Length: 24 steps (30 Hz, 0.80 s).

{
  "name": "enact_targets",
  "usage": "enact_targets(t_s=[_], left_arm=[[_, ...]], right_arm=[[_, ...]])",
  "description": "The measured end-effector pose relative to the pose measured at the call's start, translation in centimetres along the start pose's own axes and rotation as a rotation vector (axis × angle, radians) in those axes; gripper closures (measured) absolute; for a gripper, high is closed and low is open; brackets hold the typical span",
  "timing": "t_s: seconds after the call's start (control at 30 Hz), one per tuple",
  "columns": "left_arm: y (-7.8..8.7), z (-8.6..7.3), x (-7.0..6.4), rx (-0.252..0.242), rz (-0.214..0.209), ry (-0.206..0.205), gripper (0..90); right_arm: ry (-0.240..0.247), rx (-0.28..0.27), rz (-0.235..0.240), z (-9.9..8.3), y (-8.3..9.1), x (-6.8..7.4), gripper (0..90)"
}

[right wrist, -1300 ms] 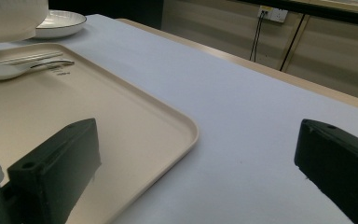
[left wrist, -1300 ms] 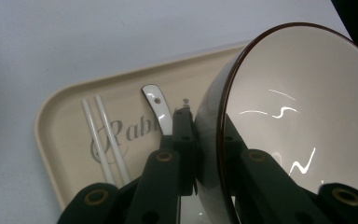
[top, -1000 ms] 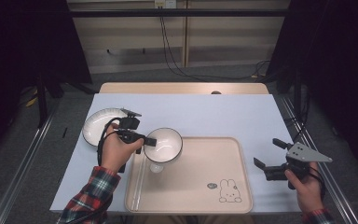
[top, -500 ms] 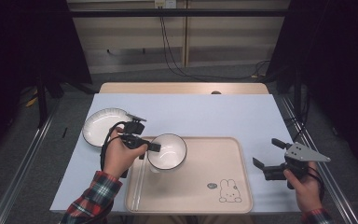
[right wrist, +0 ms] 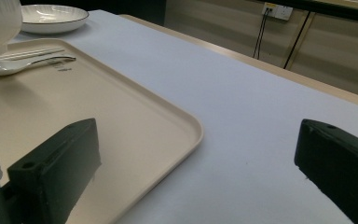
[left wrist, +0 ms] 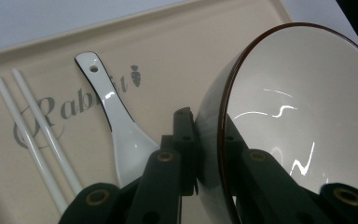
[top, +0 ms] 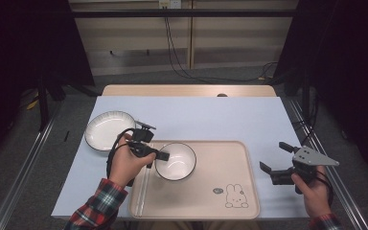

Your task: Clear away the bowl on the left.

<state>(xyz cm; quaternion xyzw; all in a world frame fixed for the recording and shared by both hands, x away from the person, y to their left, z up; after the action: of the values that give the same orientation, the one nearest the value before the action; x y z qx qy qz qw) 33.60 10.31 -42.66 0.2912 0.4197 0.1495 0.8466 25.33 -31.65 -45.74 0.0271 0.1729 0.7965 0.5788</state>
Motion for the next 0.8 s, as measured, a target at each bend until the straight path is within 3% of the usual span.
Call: enact_targets(t_s=[0.03, 0.23, 0.43, 0.8], left_arm=[[0.0, -0.1, 0.0, 0.018, 0.002, -0.016, 82.7], [-0.4, -0.7, -0.4, 0.027, -0.008, -0.011, 82.8], [-0.4, -1.2, -0.8, 0.051, -0.022, -0.035, 82.7], [-0.9, -2.3, -1.1, 0.059, -0.02, -0.027, 82.7]], right_arm=[[0.0, 0.0, 0.001, 0.0, 0.0, 0.0, 0.0], [0.003, -0.009, -0.001, 0.1, 0.0, 0.0, 0.0], [0.004, -0.005, 0.001, 0.1, 0.0, 0.0, 0.0], [0.002, -0.001, 0.0, 0.0, 0.0, 0.1, 0.0]])
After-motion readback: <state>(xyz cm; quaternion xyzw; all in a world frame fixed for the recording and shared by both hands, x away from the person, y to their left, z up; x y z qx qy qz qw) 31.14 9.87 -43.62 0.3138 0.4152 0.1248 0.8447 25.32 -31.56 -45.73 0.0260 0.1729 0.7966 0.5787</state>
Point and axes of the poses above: each handheld gripper's, and its own axes: y roughly backward along the jaws, z roughly out of its top, x roughly to its left, the point moved 3 cm from there along -y, roughly forward along the jaws, and after that the axes turned 15 degrees about -z, right-handed, at the moved point
